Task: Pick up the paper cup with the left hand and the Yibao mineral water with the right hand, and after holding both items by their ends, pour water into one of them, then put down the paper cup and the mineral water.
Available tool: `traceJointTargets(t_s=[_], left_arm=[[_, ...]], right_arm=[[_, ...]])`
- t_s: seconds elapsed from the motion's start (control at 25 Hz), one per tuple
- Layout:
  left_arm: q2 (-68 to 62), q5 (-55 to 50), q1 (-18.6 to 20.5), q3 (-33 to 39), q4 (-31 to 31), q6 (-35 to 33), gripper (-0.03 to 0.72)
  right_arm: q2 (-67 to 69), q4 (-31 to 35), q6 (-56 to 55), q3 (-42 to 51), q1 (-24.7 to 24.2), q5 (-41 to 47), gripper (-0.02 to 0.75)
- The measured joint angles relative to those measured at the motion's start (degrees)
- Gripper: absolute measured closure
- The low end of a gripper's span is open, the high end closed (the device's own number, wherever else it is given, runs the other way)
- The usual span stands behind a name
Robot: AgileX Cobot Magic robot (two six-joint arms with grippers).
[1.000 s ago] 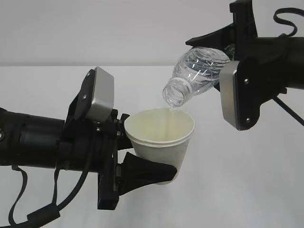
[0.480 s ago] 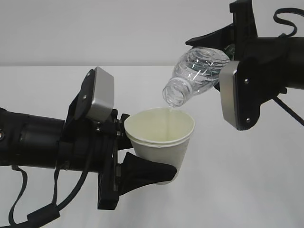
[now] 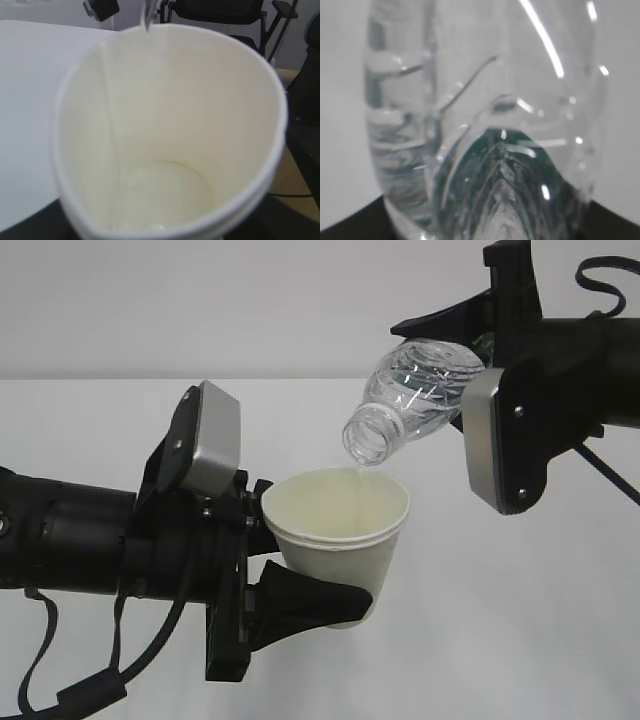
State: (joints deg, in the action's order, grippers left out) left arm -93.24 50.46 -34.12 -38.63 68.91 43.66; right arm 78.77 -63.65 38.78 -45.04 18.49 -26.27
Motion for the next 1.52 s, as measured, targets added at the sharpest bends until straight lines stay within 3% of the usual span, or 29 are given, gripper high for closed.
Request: traceJointTargets(t_s=[1.12,1.52], left_arm=[[0.0,-0.1,0.0,0.0,-0.1,0.0,0.260],[0.0,-0.1,0.0,0.0,-2.7,-1.8,0.260]], right_arm=[[0.0,-1.1,0.0,0.0,0.0,0.0,0.323],[0.0,-1.1,0.0,0.0,0.0,0.0,0.324]])
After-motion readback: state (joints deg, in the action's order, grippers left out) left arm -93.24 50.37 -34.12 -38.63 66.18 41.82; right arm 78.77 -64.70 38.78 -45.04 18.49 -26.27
